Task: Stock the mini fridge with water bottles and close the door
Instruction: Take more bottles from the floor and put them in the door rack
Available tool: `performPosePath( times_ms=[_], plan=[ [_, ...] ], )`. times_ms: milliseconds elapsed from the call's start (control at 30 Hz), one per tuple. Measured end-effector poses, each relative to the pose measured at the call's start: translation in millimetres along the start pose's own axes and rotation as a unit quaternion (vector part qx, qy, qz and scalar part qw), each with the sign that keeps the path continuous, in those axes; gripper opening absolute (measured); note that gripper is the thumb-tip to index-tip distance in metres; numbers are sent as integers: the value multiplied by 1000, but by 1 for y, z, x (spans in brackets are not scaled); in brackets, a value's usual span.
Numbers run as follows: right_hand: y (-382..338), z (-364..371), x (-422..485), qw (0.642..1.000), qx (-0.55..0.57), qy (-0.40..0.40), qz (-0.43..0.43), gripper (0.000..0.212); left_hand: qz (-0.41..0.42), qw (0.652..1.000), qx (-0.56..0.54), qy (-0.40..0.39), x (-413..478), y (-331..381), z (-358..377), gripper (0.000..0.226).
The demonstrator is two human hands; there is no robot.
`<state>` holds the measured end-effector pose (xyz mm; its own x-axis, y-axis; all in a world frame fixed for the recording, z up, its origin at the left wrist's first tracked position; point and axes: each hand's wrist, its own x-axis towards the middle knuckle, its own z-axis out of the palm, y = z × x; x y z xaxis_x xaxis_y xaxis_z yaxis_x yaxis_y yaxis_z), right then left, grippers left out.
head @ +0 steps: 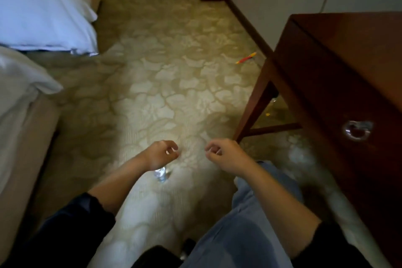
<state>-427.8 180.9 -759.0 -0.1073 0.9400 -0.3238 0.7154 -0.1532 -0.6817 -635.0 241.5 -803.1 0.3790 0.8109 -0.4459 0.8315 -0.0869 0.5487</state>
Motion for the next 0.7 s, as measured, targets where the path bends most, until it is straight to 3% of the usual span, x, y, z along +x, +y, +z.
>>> performPosePath(
  times_ms=[200, 367, 533, 700],
  plan=[
    [37, 65, 55, 991, 61, -97, 75, 20, -165, 985, -41, 22, 25, -80, 57, 40],
    [63, 98, 88, 972, 144, -132, 134, 18, -276, 958, -80, 8, 52, -126, 98, 50],
    [87, 116, 122, 955, 190, -146, 176, 10, -309, 950, -48, 15, 95, -147, 120, 58],
    [112, 121, 154, 944, 204, -140, 218, 19, -308, 948, -52, 52, 141, -153, 141, 60]
  ],
)
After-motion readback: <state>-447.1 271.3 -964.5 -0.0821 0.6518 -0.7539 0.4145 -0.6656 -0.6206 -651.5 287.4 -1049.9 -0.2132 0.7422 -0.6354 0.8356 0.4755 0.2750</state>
